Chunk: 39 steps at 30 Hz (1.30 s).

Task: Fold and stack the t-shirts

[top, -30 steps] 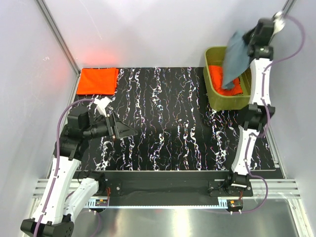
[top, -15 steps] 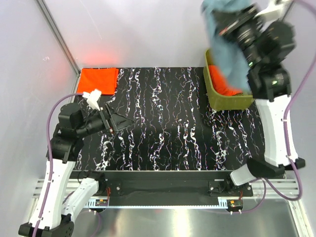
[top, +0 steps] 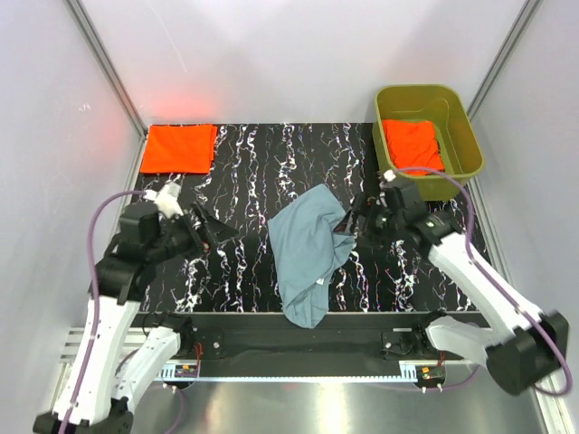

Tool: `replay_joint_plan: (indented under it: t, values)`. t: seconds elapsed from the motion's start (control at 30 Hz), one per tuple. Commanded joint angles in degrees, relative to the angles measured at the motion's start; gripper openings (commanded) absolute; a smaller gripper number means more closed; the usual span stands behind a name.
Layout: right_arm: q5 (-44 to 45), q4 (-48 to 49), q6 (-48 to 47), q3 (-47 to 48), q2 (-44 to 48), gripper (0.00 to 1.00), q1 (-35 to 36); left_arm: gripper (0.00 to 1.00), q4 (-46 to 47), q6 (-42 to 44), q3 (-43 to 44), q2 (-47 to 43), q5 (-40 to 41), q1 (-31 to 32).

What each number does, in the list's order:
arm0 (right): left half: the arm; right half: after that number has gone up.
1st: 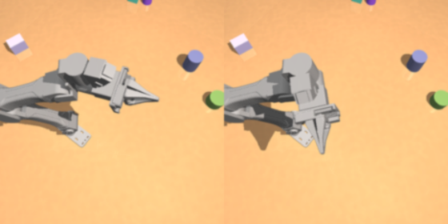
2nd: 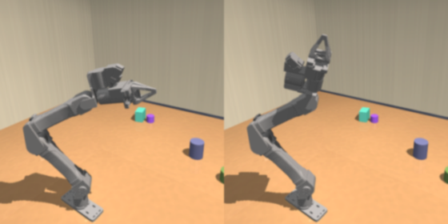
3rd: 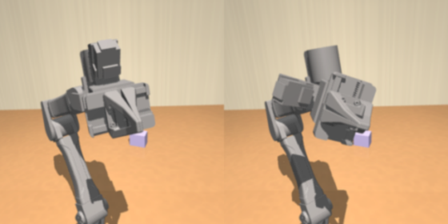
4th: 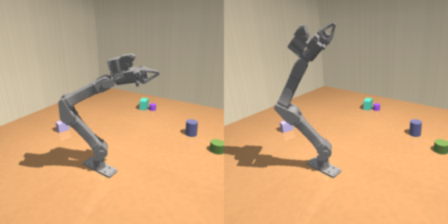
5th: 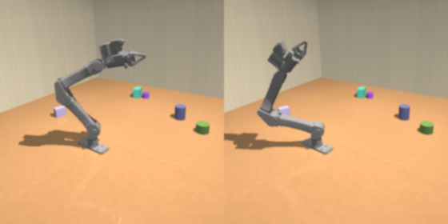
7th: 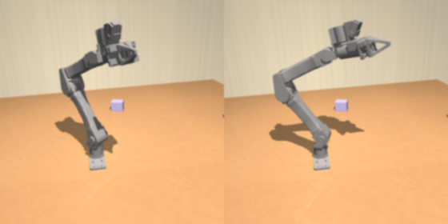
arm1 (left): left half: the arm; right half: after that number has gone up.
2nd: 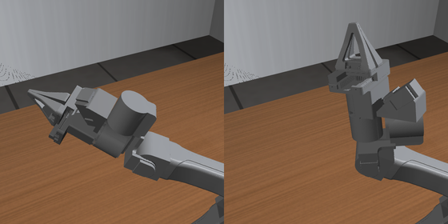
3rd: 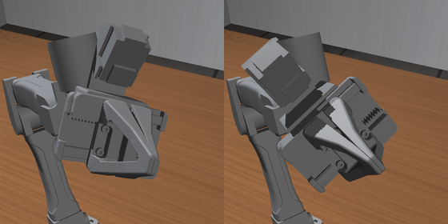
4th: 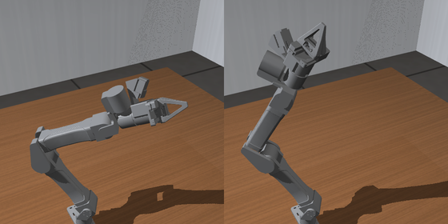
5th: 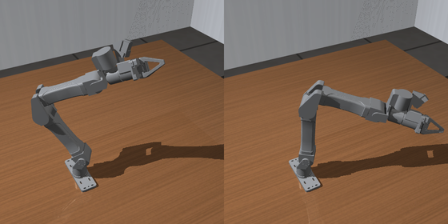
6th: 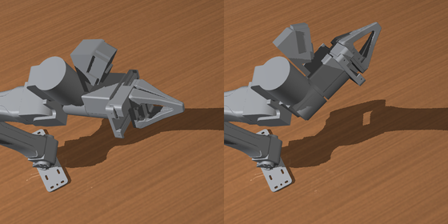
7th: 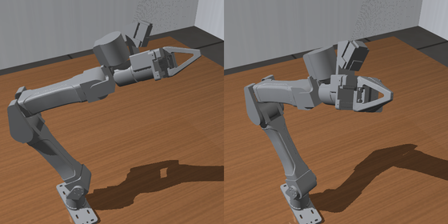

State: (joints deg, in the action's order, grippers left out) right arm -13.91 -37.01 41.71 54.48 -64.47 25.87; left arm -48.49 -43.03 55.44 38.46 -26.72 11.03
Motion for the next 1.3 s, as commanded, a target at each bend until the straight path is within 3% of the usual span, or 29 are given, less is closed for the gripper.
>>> replay_joint_plan:
  t: [0.0,0.13,0.23,0.5,0.6,0.73,0.8,0.83,0.87,1.0,1.13,1.27]
  values:
    - [8.4,-1.4,-10.4,4.7,5.3,0.92,-0.7,0.84,2.3,-0.6,-3.1,3.9,4.6,4.4]
    - [17.4,-1.3,-19.9,10.0,-7.1,0.89,-2.9,0.84,7.2,-1.9,-1.8,14.3,14.4,21.3]
    - [20.2,0.2,-21.9,14.5,-16.0,0.90,-6.4,0.85,8.2,0.6,0.7,23.4,18.2,28.8]
    - [23.9,4.1,-24.2,21.2,-29.3,0.91,-19.3,0.79,11.1,2.7,3.4,39.5,21.2,41.3]
    - [25.7,4.0,-25.1,23.0,-32.0,0.91,-20.5,0.73,11.3,3.4,6.9,45.7,21.9,45.4]
    - [32.1,2.8,-24.0,23.0,-32.0,0.98,-21.2,0.76,8.7,8.0,14.3,51.9,25.3,48.7]
    - [31.9,2.8,-23.1,23.0,-31.2,0.98,-23.9,0.83,6.9,9.2,17.1,54.2,26.5,49.0]
    - [29.5,2.9,-22.9,23.6,-31.2,0.98,-27.4,0.94,6.4,10.5,19.5,56.4,28.5,49.0]
    - [27.4,2.9,-23.2,25.5,-31.8,0.98,-28.1,0.95,5.7,11.1,20.7,57.4,29.2,49.0]
    - [23.8,2.7,-22.3,30.5,-37.2,0.98,-28.4,0.96,3.4,14.2,28.6,64.4,31.8,48.0]
    - [26.6,3.0,-21.4,32.9,-37.5,1.00,-28.7,0.94,3.2,17.1,34.4,69.8,33.2,47.7]
    - [22.7,-5.2,-18.8,33.9,-34.1,1.00,-28.1,0.94,2.9,19.0,38.9,75.5,34.5,47.0]
